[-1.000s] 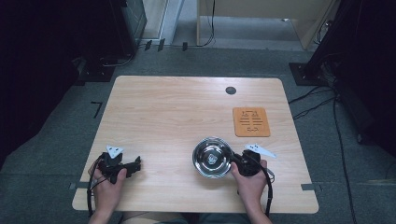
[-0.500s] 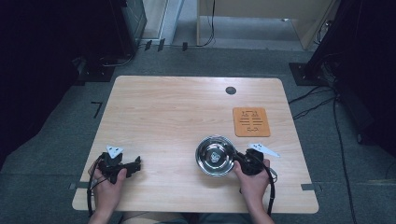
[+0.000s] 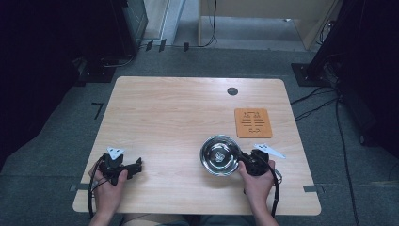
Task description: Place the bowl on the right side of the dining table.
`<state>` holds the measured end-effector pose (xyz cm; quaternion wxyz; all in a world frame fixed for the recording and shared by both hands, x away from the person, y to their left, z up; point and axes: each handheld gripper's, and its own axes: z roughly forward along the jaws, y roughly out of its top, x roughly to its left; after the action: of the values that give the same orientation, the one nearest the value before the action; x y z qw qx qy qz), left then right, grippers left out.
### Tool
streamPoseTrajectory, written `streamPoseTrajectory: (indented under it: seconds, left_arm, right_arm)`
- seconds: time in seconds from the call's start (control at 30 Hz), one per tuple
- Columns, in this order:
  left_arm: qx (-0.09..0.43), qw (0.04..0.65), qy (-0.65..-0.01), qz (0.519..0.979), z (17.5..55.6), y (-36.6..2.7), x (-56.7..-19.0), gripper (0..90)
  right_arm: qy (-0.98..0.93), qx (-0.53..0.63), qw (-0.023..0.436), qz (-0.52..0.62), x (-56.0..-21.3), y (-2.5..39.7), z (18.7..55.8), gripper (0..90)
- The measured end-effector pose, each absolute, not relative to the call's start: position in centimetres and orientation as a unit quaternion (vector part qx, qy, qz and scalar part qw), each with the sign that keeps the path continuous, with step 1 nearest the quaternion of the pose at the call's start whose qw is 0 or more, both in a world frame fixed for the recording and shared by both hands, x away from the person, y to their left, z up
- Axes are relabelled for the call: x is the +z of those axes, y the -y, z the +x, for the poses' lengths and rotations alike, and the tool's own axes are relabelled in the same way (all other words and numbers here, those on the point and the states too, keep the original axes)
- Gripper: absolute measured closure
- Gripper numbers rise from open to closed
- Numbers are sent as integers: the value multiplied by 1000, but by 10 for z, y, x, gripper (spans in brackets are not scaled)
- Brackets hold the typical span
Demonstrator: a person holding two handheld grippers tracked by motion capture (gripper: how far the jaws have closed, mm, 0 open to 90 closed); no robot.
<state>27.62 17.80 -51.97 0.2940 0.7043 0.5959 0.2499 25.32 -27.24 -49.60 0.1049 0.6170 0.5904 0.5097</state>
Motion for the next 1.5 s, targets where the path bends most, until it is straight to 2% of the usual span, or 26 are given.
streamPoseTrajectory:
  seconds: [1.5]
  left_arm:
    - [250,294,-596,704,276,-178,-520,12]
  right_arm:
    - [-559,513,132,638,-495,300,256,854]
